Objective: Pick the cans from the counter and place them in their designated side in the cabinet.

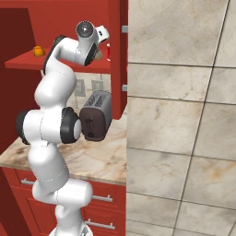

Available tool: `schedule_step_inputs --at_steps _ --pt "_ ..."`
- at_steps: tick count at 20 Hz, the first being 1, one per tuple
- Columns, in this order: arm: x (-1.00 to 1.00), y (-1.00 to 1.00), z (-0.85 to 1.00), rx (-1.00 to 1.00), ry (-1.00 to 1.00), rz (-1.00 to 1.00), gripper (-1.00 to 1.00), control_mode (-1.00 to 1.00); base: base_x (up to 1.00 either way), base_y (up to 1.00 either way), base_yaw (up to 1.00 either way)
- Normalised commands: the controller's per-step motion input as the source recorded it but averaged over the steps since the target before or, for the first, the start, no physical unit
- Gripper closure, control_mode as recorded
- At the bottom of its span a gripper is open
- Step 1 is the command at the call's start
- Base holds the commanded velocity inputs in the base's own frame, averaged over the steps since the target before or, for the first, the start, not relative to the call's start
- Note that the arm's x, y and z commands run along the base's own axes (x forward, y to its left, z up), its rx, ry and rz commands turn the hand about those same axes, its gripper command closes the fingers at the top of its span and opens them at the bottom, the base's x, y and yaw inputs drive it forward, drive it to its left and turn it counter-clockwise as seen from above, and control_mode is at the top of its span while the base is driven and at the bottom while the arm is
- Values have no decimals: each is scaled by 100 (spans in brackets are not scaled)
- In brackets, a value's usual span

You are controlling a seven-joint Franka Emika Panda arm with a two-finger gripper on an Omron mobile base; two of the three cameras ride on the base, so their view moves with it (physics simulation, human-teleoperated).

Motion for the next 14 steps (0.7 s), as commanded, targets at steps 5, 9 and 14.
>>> schedule_step_inputs --at_steps 5,9,14 --pt "18 0 -27 0 6 0 -100 -100 0 0 0" --pt "12 0 -19 0 2 0 -100 -100 0 0 0" --pt "10 0 -9 0 -1 1 -100 -100 0 0 0"
